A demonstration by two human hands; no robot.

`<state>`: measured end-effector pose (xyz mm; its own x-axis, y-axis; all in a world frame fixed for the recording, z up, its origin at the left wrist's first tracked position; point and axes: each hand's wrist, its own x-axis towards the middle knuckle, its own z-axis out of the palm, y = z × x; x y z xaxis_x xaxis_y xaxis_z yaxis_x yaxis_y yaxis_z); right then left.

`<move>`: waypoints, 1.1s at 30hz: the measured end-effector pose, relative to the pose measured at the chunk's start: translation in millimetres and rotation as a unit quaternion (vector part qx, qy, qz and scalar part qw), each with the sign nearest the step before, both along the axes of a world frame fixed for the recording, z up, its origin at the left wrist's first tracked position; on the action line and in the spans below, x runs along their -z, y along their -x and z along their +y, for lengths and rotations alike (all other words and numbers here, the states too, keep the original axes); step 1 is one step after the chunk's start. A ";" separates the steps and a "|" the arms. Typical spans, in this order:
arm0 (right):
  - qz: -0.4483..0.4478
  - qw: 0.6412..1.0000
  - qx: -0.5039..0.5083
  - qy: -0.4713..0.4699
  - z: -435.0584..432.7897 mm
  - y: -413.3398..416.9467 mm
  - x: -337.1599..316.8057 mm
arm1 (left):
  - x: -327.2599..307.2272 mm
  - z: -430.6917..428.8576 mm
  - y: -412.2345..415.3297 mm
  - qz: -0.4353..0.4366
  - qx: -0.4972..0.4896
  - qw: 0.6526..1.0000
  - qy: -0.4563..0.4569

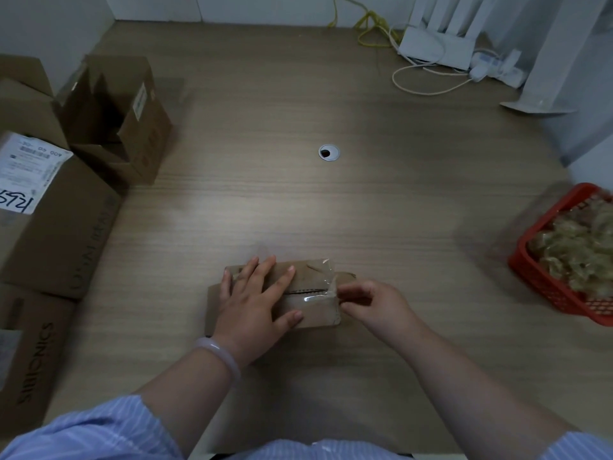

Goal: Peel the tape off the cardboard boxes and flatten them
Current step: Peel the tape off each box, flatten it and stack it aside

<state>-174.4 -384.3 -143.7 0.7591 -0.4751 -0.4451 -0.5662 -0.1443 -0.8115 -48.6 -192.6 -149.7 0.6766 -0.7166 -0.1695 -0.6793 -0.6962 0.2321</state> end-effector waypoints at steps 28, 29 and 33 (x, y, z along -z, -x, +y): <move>0.026 0.996 0.081 0.011 3.1 -11.5 27.3 | 8.1 3.7 -1.4 -0.027 0.003 0.999 0.040; 0.055 0.995 0.081 -0.034 1.3 -13.7 25.8 | 8.2 3.6 -1.4 -0.028 0.003 0.999 0.040; 0.092 0.981 0.120 -0.121 -5.1 -24.9 23.7 | 9.6 3.4 -1.4 -0.034 0.005 0.999 0.036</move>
<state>-149.6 -389.4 -167.4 0.5342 -0.4940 -0.6860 -0.7006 0.1953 -0.6863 -47.2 -189.2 -159.3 0.6774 -0.7323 -0.0699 -0.7024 -0.6721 0.2344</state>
